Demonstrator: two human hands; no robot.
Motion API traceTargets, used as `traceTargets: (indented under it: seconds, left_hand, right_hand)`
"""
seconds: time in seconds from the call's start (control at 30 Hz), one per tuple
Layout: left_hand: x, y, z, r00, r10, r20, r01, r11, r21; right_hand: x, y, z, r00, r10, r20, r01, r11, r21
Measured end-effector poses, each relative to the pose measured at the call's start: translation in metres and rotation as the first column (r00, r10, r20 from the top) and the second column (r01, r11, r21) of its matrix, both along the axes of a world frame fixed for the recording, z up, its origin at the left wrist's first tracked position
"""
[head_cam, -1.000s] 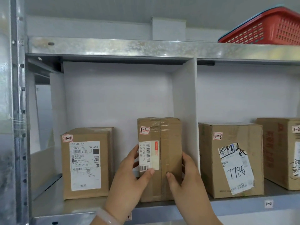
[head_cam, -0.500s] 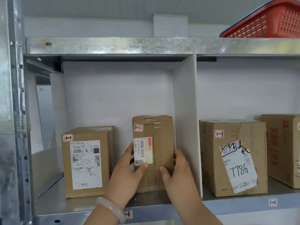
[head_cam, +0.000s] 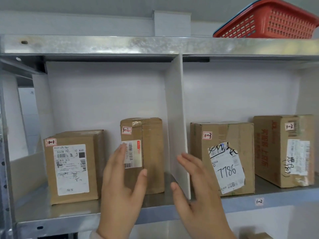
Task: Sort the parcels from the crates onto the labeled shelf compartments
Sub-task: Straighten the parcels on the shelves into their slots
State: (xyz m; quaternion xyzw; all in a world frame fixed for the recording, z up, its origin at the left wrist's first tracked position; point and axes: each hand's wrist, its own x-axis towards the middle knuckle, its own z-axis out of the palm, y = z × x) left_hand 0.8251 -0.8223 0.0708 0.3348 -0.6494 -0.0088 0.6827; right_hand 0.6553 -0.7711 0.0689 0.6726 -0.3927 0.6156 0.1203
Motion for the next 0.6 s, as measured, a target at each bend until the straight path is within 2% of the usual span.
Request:
traceTargets:
  seconds: [0.07,0.2,0.33,0.47,0.6]
  left_hand:
    - [-0.023,0.013,0.002,0.997,-0.024,0.067,0.028,0.998,-0.06]
    - [-0.075,0.03,0.007,0.988,-0.063,0.144,0.075,0.994,-0.075]
    - [-0.126,0.035,0.003,0.97,-0.135,0.203,0.135,0.991,0.01]
    - [-0.163,0.034,-0.004,0.973,-0.124,0.192,0.104,0.988,0.114]
    - [-0.185,0.03,-0.009,0.989,-0.077,0.123,0.046,0.971,0.234]
  right_hand:
    - [-0.019,0.008,0.005,0.999,-0.034,0.025,0.036,0.997,-0.074]
    - [-0.067,0.015,0.007,0.99,-0.089,0.107,0.099,0.991,-0.093]
    - [-0.116,0.015,0.005,0.974,-0.141,0.178,0.153,0.987,-0.053]
    - [-0.156,0.004,-0.001,0.966,-0.121,0.228,0.113,0.992,0.047]
    - [-0.179,-0.011,-0.006,0.968,-0.101,0.228,0.032,0.958,0.286]
